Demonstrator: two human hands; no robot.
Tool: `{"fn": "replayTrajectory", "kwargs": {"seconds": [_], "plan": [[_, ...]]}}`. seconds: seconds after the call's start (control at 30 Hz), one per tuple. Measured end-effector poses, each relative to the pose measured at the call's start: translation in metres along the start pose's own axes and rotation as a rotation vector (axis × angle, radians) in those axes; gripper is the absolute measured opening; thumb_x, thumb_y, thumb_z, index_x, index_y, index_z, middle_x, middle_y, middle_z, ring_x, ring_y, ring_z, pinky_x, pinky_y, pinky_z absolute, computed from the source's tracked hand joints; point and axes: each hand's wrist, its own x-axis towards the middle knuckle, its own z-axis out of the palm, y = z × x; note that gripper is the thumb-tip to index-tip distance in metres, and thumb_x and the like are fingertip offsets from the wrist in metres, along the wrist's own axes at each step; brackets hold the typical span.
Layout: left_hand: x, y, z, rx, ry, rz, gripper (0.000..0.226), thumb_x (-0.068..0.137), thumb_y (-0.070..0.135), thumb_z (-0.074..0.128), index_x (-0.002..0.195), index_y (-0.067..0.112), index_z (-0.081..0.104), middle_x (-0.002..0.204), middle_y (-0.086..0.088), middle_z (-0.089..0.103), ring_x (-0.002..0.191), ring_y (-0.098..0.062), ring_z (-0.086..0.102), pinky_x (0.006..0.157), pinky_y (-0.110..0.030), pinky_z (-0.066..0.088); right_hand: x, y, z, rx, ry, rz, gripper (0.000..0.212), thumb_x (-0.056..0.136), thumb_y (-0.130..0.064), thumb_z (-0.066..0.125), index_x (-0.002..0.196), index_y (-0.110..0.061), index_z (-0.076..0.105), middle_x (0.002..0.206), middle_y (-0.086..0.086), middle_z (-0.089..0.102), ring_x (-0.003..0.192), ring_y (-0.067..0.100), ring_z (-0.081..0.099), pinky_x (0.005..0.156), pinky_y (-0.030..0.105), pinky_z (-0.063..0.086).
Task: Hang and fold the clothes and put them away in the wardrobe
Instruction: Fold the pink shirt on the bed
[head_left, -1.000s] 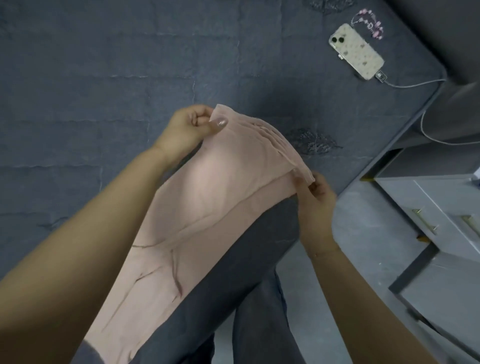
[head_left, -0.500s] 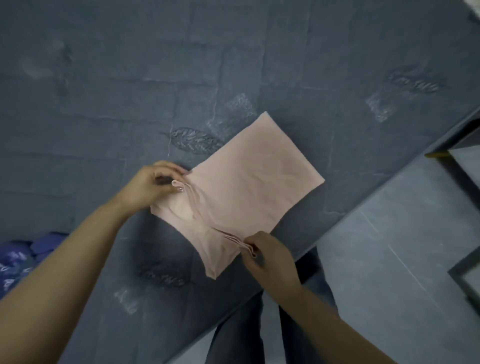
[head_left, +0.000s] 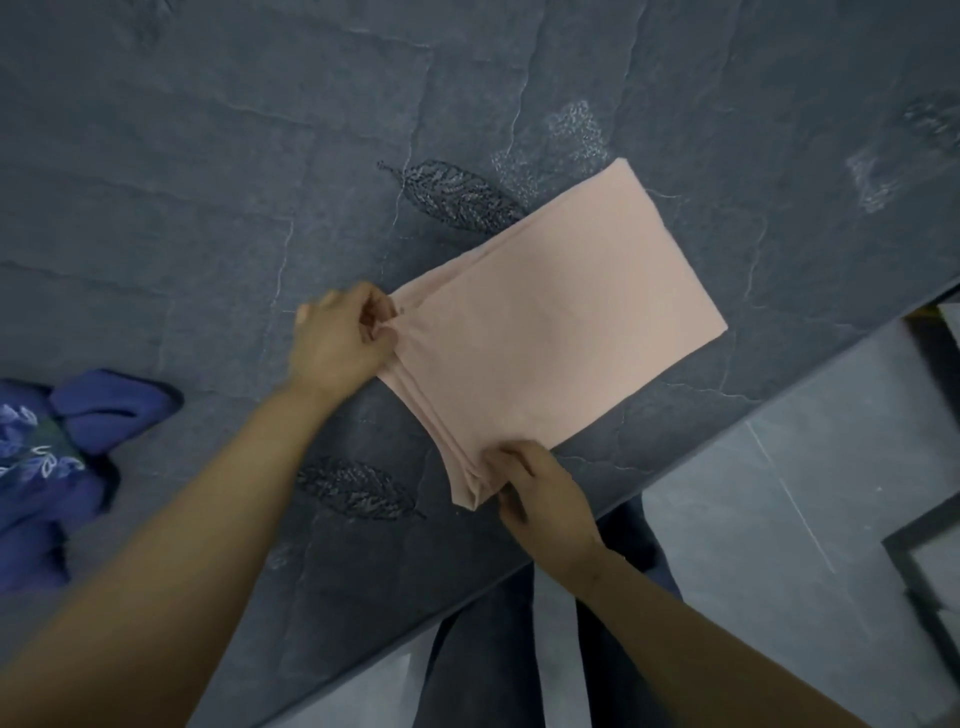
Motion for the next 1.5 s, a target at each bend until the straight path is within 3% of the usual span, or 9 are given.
{"fn": "replayTrajectory", "kwargs": {"seconds": [0.33, 0.53, 0.67, 0.77, 0.87, 0.97, 1.17, 1.43, 1.5], "plan": [[0.021, -0.002, -0.009, -0.245, -0.029, -0.167, 0.014, 0.086, 0.027, 0.072, 0.087, 0.014, 0.068, 0.069, 0.009, 0.052, 0.062, -0.008, 0.048, 0.061, -0.023, 0.039, 0.012, -0.008, -0.014, 0.026, 0.194, -0.095, 0.012, 0.075, 0.002, 0.078, 0.080, -0.003, 0.068, 0.083, 0.008, 0.065, 0.075, 0.025, 0.062, 0.065, 0.033, 0.052], [0.024, -0.012, 0.005, -0.118, -0.058, -0.253, 0.021, 0.089, 0.032, 0.068, 0.095, 0.011, 0.067, 0.096, -0.010, 0.063, 0.100, -0.032, 0.058, 0.087, -0.040, 0.047, 0.016, -0.009, 0.002, -0.089, 0.195, -0.220, 0.015, 0.076, 0.000, 0.077, 0.089, -0.007, 0.075, 0.091, 0.007, 0.067, 0.086, 0.029, 0.062, 0.074, 0.040, 0.052], [0.022, -0.007, 0.018, 0.018, 0.027, -0.270, 0.034, 0.089, 0.036, 0.066, 0.114, 0.013, 0.058, 0.124, -0.012, 0.046, 0.121, -0.029, 0.038, 0.097, -0.038, 0.032, 0.011, 0.003, 0.017, -0.281, 0.124, -0.231, 0.051, 0.065, -0.001, 0.069, 0.113, -0.015, 0.069, 0.133, 0.014, 0.057, 0.127, 0.030, 0.043, 0.108, 0.058, 0.037], [0.021, -0.009, 0.019, -0.049, -0.008, -0.252, 0.035, 0.091, 0.031, 0.065, 0.115, 0.007, 0.057, 0.121, -0.015, 0.050, 0.115, -0.030, 0.045, 0.094, -0.036, 0.038, 0.011, 0.010, 0.019, -0.401, 0.025, -0.227, 0.074, 0.064, -0.007, 0.073, 0.135, -0.020, 0.057, 0.152, 0.012, 0.039, 0.141, 0.033, 0.035, 0.114, 0.060, 0.025], [0.023, -0.013, 0.012, -0.161, -0.186, -0.313, 0.028, 0.095, 0.035, 0.059, 0.087, 0.008, 0.058, 0.085, -0.007, 0.057, 0.083, -0.024, 0.053, 0.065, -0.030, 0.037, 0.022, 0.009, 0.012, -0.421, 0.064, -0.234, 0.064, 0.070, -0.016, 0.080, 0.131, -0.021, 0.062, 0.144, 0.008, 0.050, 0.133, 0.030, 0.048, 0.109, 0.059, 0.033], [0.019, -0.014, 0.003, -0.350, -0.224, -0.392, 0.020, 0.094, 0.033, 0.062, 0.092, 0.015, 0.055, 0.081, -0.001, 0.056, 0.072, -0.018, 0.052, 0.060, -0.027, 0.039, 0.033, 0.001, -0.002, -0.190, 0.171, -0.250, 0.035, 0.077, -0.006, 0.076, 0.112, -0.010, 0.073, 0.123, 0.008, 0.066, 0.115, 0.027, 0.061, 0.102, 0.052, 0.045], [-0.021, 0.027, -0.042, -0.777, -0.194, -0.284, 0.022, 0.092, 0.003, 0.059, 0.097, 0.024, 0.065, 0.082, 0.000, 0.061, 0.068, -0.010, 0.053, 0.061, -0.021, 0.041, 0.006, -0.046, -0.086, 0.741, 0.236, 0.291, 0.016, 0.096, -0.009, 0.057, 0.096, -0.017, 0.071, 0.085, -0.021, 0.067, 0.081, -0.005, 0.059, 0.076, 0.015, 0.048], [-0.094, 0.129, -0.158, -1.357, -0.257, -0.170, 0.029, 0.077, 0.011, 0.051, 0.084, 0.006, 0.079, 0.088, -0.013, 0.074, 0.073, -0.016, 0.071, 0.057, -0.021, 0.056, -0.066, -0.118, -0.260, 0.946, 0.203, 0.275, 0.029, 0.087, -0.029, 0.062, 0.100, -0.007, 0.076, 0.101, 0.015, 0.074, 0.092, 0.022, 0.072, 0.077, 0.029, 0.058], [-0.091, 0.142, -0.172, -1.480, -0.290, -0.179, 0.035, 0.078, 0.016, 0.047, 0.087, -0.001, 0.077, 0.096, -0.019, 0.073, 0.084, -0.023, 0.072, 0.072, -0.032, 0.061, -0.062, -0.125, -0.288, 0.929, 0.186, 0.269, 0.032, 0.084, -0.036, 0.064, 0.096, -0.009, 0.076, 0.094, 0.014, 0.075, 0.081, 0.019, 0.071, 0.065, 0.025, 0.056]]}}
